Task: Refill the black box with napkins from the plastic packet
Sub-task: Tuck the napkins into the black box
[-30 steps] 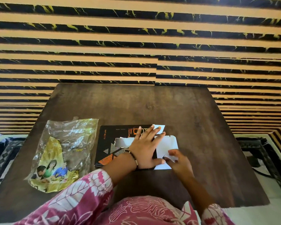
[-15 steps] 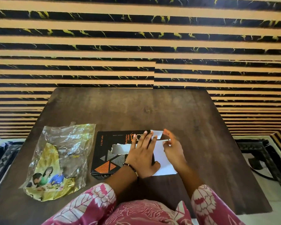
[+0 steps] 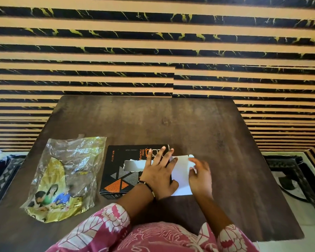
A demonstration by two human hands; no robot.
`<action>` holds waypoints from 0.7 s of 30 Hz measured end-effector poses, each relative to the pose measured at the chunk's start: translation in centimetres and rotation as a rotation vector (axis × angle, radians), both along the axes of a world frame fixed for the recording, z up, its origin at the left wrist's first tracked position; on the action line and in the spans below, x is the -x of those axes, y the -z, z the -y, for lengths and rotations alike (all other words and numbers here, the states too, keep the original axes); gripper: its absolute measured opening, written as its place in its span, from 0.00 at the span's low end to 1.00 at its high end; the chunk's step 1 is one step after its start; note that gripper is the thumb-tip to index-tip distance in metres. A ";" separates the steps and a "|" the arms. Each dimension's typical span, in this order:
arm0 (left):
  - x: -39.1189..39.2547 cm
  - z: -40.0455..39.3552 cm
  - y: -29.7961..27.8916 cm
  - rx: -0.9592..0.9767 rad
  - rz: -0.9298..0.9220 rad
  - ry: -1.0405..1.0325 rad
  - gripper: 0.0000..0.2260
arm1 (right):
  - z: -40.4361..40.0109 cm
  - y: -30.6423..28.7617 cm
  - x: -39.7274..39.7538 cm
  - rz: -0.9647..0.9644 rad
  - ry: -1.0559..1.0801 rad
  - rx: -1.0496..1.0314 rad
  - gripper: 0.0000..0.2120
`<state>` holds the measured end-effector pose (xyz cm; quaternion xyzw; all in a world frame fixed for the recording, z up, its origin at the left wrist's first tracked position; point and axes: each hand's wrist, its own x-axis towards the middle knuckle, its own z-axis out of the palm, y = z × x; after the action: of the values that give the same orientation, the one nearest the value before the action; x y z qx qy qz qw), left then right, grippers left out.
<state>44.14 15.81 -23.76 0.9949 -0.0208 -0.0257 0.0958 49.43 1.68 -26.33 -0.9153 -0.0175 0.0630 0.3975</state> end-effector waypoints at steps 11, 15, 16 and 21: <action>0.1 0.0 -0.2 0.000 -0.014 -0.005 0.36 | -1.6 -2.7 1.1 -0.383 0.100 -0.343 0.09; 0.3 -0.2 -0.2 0.083 0.048 -0.014 0.36 | -2.9 -2.7 2.8 -0.372 -0.010 -0.400 0.17; 0.4 -0.3 -0.2 0.129 0.074 -0.026 0.35 | -3.1 -2.6 3.0 -0.360 -0.036 -0.419 0.19; 0.5 -0.8 -0.3 0.363 0.164 -0.079 0.32 | -3.1 -3.4 3.2 -0.433 -0.089 -0.640 0.25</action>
<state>43.61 16.59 -23.41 0.9600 0.0060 0.0631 0.2727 46.27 4.76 -22.94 -0.7089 0.0083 0.2631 0.6543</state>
